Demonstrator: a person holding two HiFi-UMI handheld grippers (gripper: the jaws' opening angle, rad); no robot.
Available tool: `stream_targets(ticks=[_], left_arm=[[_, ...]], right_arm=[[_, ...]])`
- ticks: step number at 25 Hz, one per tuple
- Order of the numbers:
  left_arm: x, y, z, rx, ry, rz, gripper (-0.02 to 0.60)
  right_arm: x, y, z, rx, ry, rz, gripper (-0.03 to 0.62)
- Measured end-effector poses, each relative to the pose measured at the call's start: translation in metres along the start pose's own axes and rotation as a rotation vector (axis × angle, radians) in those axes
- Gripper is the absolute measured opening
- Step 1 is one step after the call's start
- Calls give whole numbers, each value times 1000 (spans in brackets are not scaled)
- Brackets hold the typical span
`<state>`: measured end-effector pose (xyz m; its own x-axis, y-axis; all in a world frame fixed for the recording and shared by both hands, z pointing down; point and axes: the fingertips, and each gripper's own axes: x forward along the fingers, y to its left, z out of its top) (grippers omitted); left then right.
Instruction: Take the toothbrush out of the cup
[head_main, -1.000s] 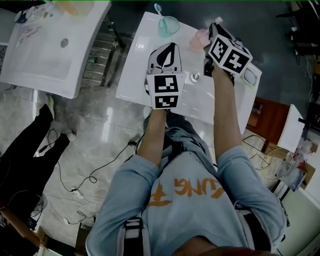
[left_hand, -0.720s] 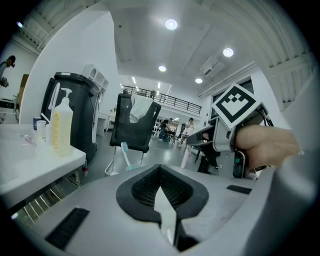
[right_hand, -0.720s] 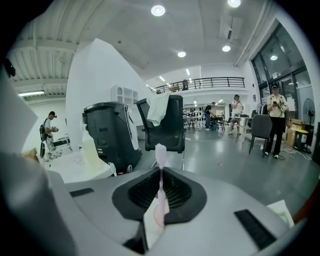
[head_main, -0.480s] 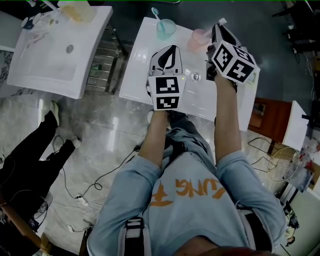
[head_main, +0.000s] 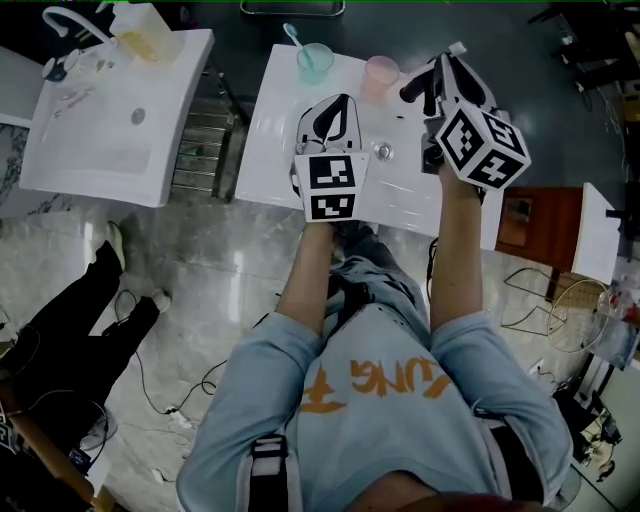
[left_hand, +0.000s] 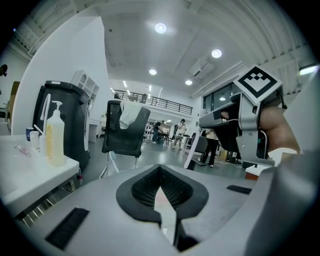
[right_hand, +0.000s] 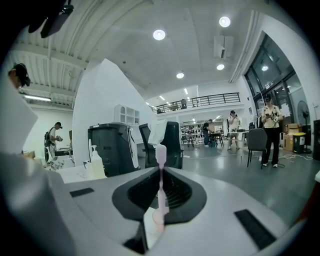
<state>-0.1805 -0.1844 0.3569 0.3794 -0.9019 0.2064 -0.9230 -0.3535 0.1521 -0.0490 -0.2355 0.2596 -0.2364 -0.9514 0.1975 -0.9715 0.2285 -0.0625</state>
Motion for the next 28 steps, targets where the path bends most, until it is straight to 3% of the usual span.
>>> stream_targets(ticks=[9,28], left_arm=[[4,-45,7,42,-13,-96,20],[32,-174,-7,107,31,-329,20]], right_arm=[[-56,-39,8,30,-53,-56,41],[-153,-163,-29,90,-8,-278,41]])
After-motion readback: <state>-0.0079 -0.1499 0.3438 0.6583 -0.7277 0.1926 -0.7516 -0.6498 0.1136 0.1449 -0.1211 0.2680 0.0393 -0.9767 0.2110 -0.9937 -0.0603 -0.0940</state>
